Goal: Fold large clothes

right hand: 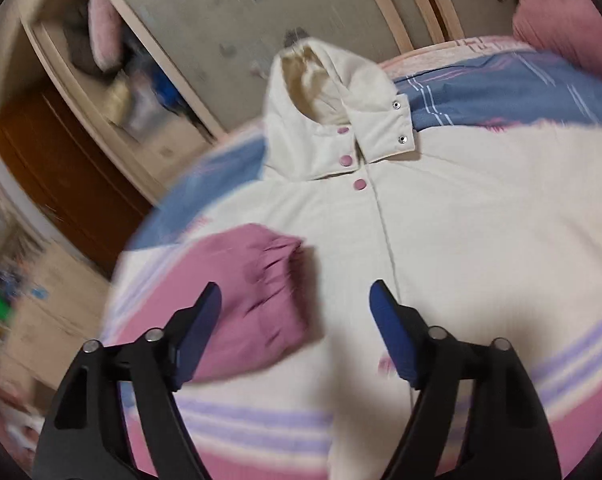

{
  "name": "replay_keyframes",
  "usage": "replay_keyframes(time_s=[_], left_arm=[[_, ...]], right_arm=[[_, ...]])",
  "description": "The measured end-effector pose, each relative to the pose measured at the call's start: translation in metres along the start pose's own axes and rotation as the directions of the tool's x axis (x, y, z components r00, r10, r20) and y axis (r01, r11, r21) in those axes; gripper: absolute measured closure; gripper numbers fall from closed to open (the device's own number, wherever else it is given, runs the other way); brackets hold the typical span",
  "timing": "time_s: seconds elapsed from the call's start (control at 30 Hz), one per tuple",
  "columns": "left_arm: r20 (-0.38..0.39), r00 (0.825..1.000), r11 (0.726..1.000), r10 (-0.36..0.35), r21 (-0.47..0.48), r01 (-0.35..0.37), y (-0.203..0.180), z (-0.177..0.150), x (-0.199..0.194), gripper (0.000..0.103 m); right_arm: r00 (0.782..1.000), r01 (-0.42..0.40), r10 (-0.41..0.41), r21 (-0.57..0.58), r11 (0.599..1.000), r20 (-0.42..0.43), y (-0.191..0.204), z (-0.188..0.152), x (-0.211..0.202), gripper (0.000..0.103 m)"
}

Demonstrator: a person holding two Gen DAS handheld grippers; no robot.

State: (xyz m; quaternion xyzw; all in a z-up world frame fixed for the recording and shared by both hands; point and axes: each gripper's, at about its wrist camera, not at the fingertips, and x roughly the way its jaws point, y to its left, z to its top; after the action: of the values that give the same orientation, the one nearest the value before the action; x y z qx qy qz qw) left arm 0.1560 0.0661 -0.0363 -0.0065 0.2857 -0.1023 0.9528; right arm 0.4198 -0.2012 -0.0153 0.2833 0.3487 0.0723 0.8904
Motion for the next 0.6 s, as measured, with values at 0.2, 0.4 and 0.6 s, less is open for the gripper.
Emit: replay_keyframes(time_s=[0.2, 0.4, 0.6], left_arm=[[0.004, 1.000, 1.000, 0.024, -0.009, -0.024, 0.001, 0.000, -0.001, 0.002], [0.009, 0.999, 0.999, 0.049, 0.006, -0.049, -0.006, -0.004, -0.002, 0.002], [-0.014, 0.997, 0.997, 0.076, 0.034, -0.076, -0.016, -0.013, 0.007, 0.002]], right_arm=[[0.991, -0.079, 0.093, -0.141, 0.987, 0.093, 0.000, -0.077, -0.153, 0.001], [0.971, 0.053, 0.001, -0.219, 0.974, 0.241, -0.027, -0.173, -0.252, 0.001], [0.970, 0.122, -0.078, -0.186, 0.975, 0.229, -0.054, -0.203, -0.255, 0.001]])
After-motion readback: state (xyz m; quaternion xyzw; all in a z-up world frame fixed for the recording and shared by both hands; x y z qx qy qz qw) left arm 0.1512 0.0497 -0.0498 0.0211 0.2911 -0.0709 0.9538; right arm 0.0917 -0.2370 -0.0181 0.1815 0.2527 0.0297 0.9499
